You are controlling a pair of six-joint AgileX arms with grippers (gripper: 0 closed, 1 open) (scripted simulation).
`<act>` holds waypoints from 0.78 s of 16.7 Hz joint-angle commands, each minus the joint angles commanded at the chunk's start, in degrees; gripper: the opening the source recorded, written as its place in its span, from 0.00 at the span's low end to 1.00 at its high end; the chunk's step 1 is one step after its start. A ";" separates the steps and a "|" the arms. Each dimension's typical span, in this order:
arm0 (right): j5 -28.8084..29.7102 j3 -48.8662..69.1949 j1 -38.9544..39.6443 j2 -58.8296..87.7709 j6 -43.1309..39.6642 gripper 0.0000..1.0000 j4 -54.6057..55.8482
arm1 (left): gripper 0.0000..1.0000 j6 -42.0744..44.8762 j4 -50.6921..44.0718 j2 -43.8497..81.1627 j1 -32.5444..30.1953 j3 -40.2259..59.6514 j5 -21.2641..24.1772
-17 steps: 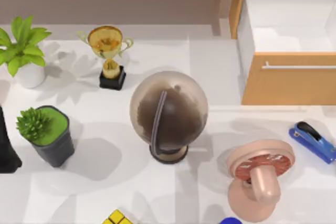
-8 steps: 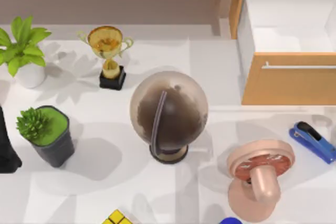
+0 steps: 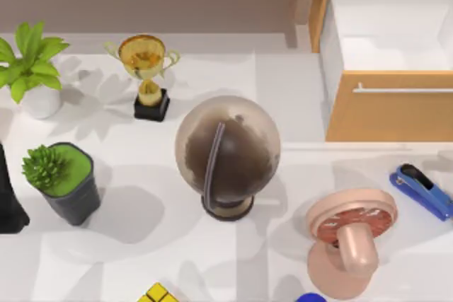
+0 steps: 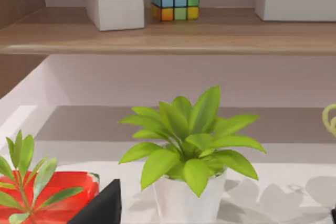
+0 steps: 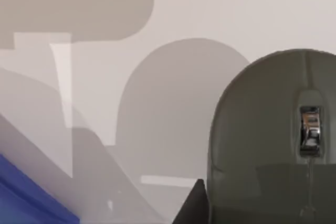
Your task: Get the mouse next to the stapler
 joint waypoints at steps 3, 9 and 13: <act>0.00 0.00 0.00 0.00 0.00 0.30 0.00 | 1.00 0.00 0.00 0.00 0.00 0.00 0.00; 0.00 0.00 0.00 0.00 0.00 0.75 0.00 | 1.00 0.00 0.00 0.00 0.00 0.00 0.00; 0.00 0.00 0.00 0.00 0.00 1.00 0.00 | 1.00 0.00 0.00 0.00 0.00 0.00 0.00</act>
